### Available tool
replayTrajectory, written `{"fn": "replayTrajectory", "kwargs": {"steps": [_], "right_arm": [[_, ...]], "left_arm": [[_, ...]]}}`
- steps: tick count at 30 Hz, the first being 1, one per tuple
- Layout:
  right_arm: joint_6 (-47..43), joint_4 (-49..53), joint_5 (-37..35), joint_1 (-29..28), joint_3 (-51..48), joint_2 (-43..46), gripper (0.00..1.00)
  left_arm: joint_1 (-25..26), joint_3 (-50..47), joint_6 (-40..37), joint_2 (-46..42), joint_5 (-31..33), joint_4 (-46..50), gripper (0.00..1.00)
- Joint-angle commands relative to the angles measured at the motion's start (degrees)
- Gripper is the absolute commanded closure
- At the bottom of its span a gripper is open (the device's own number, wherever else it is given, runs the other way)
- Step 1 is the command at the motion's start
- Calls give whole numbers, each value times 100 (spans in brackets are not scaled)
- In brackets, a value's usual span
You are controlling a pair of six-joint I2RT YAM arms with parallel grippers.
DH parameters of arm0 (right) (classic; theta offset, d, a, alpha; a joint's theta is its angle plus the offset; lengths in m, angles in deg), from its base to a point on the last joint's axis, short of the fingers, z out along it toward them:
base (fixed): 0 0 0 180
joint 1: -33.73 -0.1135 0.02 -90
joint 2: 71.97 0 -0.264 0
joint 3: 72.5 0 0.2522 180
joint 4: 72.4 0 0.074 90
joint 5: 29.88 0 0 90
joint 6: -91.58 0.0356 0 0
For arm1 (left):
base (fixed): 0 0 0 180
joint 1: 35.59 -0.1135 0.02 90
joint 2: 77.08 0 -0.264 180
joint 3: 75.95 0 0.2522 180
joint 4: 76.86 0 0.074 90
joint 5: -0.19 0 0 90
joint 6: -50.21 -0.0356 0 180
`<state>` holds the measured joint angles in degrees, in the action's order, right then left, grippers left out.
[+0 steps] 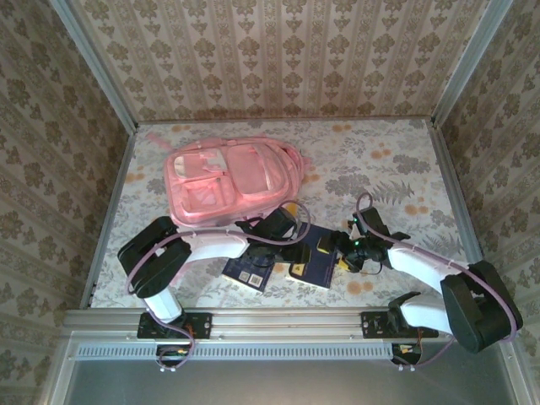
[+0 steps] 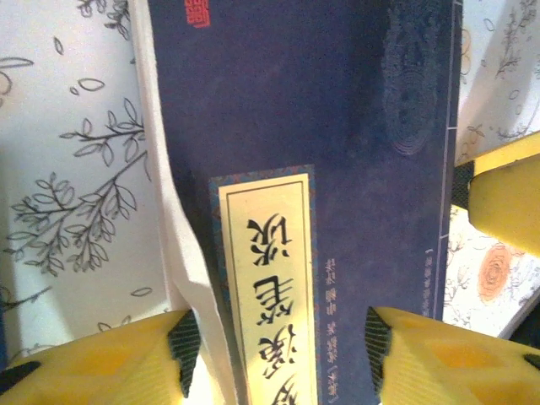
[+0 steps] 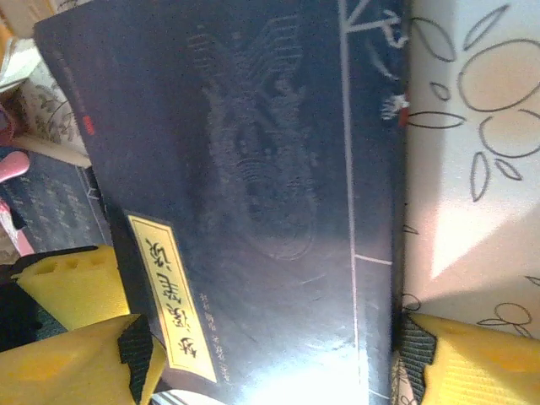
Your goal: Pack books, pencil case, and school supplies into a backpack
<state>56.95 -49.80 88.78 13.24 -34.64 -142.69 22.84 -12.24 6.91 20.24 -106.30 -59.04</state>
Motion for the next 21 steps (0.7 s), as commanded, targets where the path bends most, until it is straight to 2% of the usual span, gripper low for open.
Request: {"fn": "replayTrajectory", "kwargs": {"steps": [1,4,7,11,15,21], "right_arm": [[285,-1564,701,-131,-299,-627,22],[481,-2063,922,-131,-368,-799,23],[701,-2246,1019,-128,-406,-559,25],[667,-1589,837,-122,-248,345,26],[554,-945,643,-122,-75,1082,27],[806,-1288,807,-122,-296,1124,28]], "left_arm": [[10,-55,-59,329,-141,41,47],[58,-4,-129,374,-173,30,53],[98,64,-200,415,-192,73,58],[109,89,-291,411,-146,163,64],[107,100,-328,402,-126,200,66],[116,93,-303,411,-178,138,69]]}}
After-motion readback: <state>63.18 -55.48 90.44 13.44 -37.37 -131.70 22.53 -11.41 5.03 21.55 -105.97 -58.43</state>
